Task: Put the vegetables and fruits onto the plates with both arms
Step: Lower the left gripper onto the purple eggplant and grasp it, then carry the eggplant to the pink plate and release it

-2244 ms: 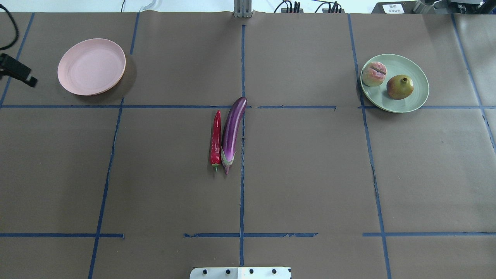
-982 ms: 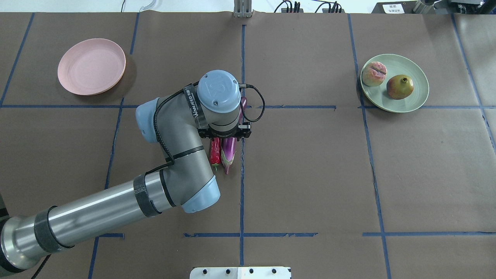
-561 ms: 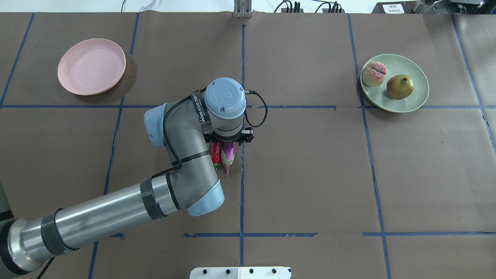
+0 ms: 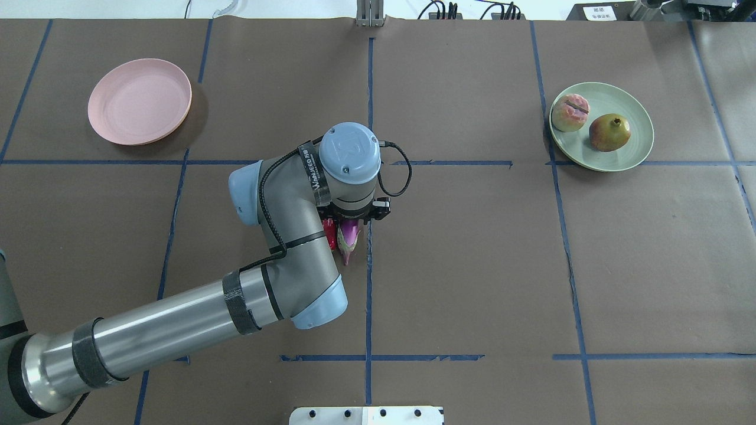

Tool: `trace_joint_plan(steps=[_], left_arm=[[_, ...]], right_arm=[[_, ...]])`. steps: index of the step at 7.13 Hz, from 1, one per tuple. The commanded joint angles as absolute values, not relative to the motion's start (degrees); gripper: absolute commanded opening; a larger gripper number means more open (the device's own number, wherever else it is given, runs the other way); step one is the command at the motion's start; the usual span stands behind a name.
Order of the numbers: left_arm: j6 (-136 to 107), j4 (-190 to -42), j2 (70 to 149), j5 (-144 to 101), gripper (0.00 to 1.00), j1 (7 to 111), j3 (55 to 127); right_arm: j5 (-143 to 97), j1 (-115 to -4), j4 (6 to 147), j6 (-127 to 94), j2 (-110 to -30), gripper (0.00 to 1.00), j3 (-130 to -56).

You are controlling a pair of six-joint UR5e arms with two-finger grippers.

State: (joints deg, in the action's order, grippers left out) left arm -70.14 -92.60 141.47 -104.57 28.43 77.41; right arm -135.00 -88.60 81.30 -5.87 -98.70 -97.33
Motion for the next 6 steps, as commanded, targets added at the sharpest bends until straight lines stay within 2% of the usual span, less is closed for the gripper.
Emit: trace_joint_plan(steps=[1,3,6], left_arm=[[-70.2,-92.5,141.8,-104.7,0.00,29.7,78.8],[-70.0,-91.7,140.9,-109.7,0.00,36.7,82.6],[-58.4,-92.3,131.1,-121.1,0.00,52.9,83.0]], right_arm=[[-135.0,-88.6,81.3,-5.8,-98.7,1.00,-97.3],[-135.0,-88.6,81.2,-5.8,-98.7,1.00,-97.4],[-135.0,-88.6,81.2,-5.6,-98.8,1.00,-97.3]])
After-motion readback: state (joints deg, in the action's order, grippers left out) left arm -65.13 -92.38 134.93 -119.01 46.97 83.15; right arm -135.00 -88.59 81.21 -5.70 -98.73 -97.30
